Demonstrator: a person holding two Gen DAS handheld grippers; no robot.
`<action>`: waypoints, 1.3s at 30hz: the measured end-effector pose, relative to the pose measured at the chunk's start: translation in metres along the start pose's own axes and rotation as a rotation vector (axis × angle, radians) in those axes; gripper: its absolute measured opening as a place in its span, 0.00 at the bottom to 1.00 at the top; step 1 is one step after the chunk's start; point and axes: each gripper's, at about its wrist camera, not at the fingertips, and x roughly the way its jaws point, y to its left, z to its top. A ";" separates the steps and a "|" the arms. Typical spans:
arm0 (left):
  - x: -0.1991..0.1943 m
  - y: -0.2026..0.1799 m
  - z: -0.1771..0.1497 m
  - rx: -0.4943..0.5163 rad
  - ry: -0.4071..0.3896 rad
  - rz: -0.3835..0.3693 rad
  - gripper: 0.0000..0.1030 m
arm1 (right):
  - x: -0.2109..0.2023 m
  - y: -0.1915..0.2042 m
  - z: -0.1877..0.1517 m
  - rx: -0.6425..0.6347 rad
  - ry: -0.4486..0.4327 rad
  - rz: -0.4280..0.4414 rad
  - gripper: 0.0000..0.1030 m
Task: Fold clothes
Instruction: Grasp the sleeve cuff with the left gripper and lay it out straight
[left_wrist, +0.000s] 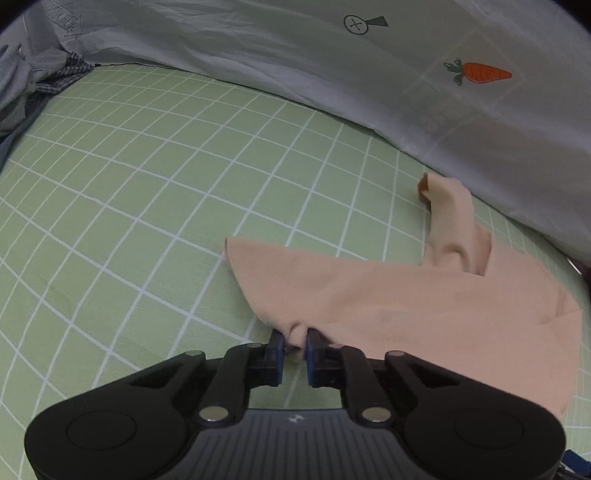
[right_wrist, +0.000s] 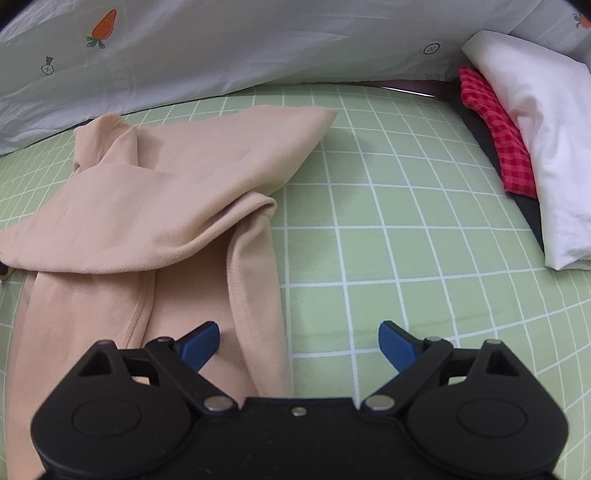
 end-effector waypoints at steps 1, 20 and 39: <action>-0.002 -0.002 0.001 0.008 -0.015 0.000 0.11 | -0.001 0.001 -0.001 -0.001 0.003 0.000 0.91; -0.081 0.052 0.042 -0.118 -0.298 0.190 0.77 | -0.036 0.018 -0.015 -0.080 -0.064 0.002 0.91; -0.188 -0.021 -0.127 0.150 -0.154 0.031 0.86 | -0.097 0.004 -0.126 -0.143 -0.053 -0.052 1.00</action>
